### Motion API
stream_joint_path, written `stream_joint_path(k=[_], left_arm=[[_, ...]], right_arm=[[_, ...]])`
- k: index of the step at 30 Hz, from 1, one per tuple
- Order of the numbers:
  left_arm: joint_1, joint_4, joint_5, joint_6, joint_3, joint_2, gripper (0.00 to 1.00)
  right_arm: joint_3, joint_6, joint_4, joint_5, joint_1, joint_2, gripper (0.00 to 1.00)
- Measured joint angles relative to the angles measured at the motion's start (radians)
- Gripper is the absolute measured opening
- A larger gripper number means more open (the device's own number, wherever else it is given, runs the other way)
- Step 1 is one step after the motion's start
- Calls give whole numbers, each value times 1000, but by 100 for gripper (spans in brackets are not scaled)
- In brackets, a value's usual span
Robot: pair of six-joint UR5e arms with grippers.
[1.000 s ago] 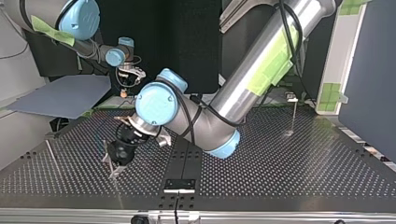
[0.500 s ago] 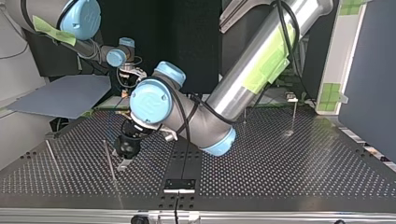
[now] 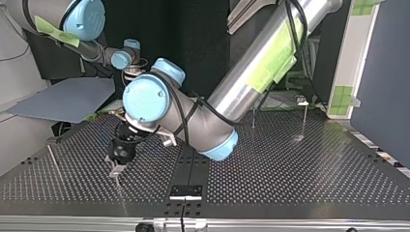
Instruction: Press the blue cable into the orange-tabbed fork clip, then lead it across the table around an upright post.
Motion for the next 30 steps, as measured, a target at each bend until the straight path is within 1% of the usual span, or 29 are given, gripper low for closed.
stream_joint_path(k=[5, 13, 20, 26, 30], left_arm=[[-11, 1, -5, -23, 12, -8, 100], [-24, -16, -6, -45, 70, -68, 100], [-29, -15, -10, -61, 100, -96, 100], [-19, -7, -31, -63, 109, -99, 100], [-11, 7, -56, -63, 113, -99, 100]], right_arm=[[0, 0, 0, 1, 1, 0, 0], [0, 0, -1, 2, 3, 0, 0], [0, 0, -3, 1, 4, 0, 0], [0, 0, -3, 2, 5, 1, 0], [0, 0, -3, 1, 10, 0, 0]])
